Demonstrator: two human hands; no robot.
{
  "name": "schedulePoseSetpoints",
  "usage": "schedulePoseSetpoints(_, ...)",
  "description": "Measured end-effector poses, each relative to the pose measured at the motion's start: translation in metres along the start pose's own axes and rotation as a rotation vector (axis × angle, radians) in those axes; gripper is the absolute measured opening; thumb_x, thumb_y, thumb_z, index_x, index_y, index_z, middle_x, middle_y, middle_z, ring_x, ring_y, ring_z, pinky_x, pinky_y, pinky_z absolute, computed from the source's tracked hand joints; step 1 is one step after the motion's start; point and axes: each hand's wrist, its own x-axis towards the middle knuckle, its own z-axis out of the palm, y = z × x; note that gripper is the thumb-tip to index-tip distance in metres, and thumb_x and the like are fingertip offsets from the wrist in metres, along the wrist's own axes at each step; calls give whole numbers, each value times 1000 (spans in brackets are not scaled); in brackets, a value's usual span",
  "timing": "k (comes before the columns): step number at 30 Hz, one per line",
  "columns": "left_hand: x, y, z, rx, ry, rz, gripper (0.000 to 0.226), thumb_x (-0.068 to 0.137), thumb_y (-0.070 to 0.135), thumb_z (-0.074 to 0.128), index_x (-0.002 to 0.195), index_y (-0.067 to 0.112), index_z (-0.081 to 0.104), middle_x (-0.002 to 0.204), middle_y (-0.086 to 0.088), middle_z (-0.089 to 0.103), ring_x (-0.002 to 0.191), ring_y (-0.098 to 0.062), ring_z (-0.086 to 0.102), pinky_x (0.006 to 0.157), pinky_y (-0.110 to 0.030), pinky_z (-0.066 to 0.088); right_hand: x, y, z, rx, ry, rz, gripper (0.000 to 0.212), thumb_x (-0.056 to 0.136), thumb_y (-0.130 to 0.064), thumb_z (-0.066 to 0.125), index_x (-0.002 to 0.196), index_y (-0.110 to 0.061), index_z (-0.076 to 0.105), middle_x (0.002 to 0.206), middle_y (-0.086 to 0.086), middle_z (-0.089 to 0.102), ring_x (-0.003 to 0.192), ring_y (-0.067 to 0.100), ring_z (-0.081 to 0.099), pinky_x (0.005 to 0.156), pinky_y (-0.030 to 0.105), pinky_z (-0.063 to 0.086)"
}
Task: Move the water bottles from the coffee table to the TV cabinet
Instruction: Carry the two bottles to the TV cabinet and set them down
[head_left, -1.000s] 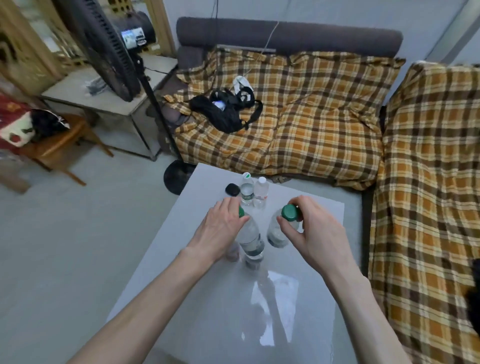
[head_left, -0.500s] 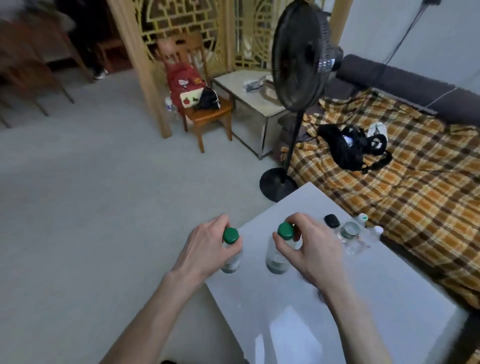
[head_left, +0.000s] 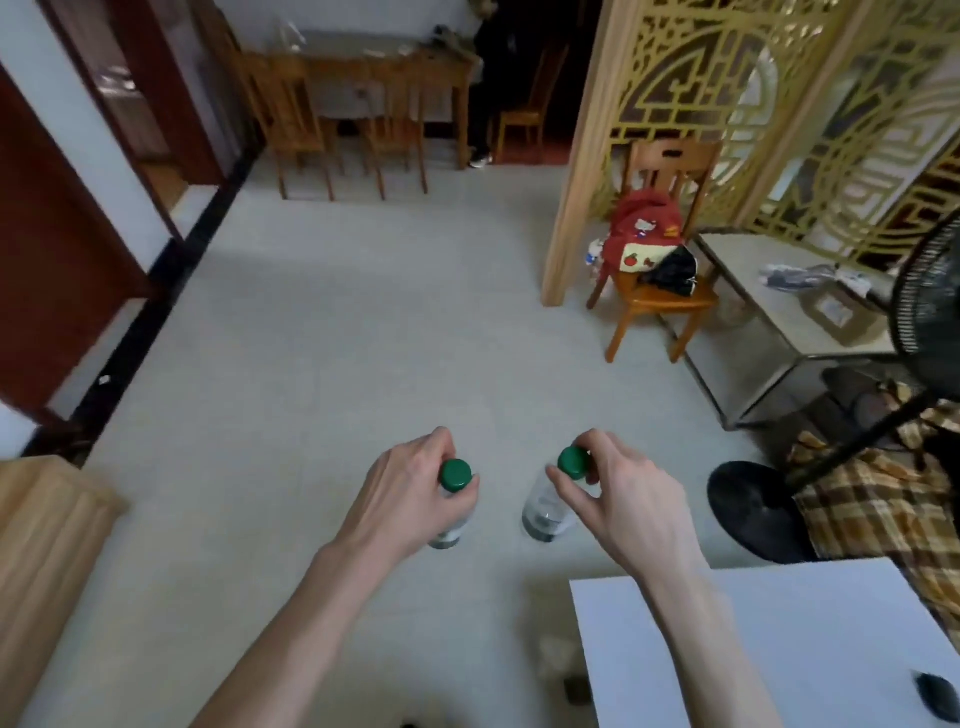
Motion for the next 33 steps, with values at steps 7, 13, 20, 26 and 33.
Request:
schedulePoseSetpoints(7, 2, -107, -87, 28, 149, -257, 28, 87, 35, 69, 86, 14, 51, 73, 1, 56, 72, -29, 56, 65, -37, 43, 83, -120, 62, 26, -95, -289, 29, 93, -49, 64, 95, -20, 58, 84, -6, 64, 72, 24, 64, 57, 32, 49)
schedulePoseSetpoints(13, 0, -197, -145, 115, 262, -387, 32, 88, 40, 72, 86, 16, 51, 69, 6, 54, 67, -23, 55, 61, -35, 38, 143, -215, 118, 90, -193, -471, 29, 93, -48, 63, 96, -20, 59, 85, -6, 66, 72, 23, 64, 60, 33, 51)
schedulePoseSetpoints(20, 10, -294, -208, 141, 325, -613, 31, 89, 41, 72, 85, 19, 50, 65, 6, 55, 60, -13, 53, 53, -29, 35, 222, -326, 188, 173, -338, -640, 29, 89, -53, 65, 94, -25, 58, 83, -11, 63, 77, 18, 62, 63, 29, 46)
schedulePoseSetpoints(26, 36, -364, -261, 203, 363, -783, 31, 87, 44, 73, 83, 21, 52, 65, 4, 58, 57, -12, 52, 50, -35, 43, 292, -425, 239, 209, -399, -829, 26, 89, -54, 61, 92, -30, 52, 82, -13, 59, 72, 13, 56, 57, 25, 36)
schedulePoseSetpoints(33, 53, -427, -314, 220, 505, -926, 28, 86, 42, 72, 87, 22, 53, 70, 3, 63, 63, -18, 60, 57, -41, 52, 350, -545, 302, 228, -465, -1065, 25, 93, -55, 58, 97, -32, 49, 89, -13, 59, 73, 11, 58, 60, 24, 43)
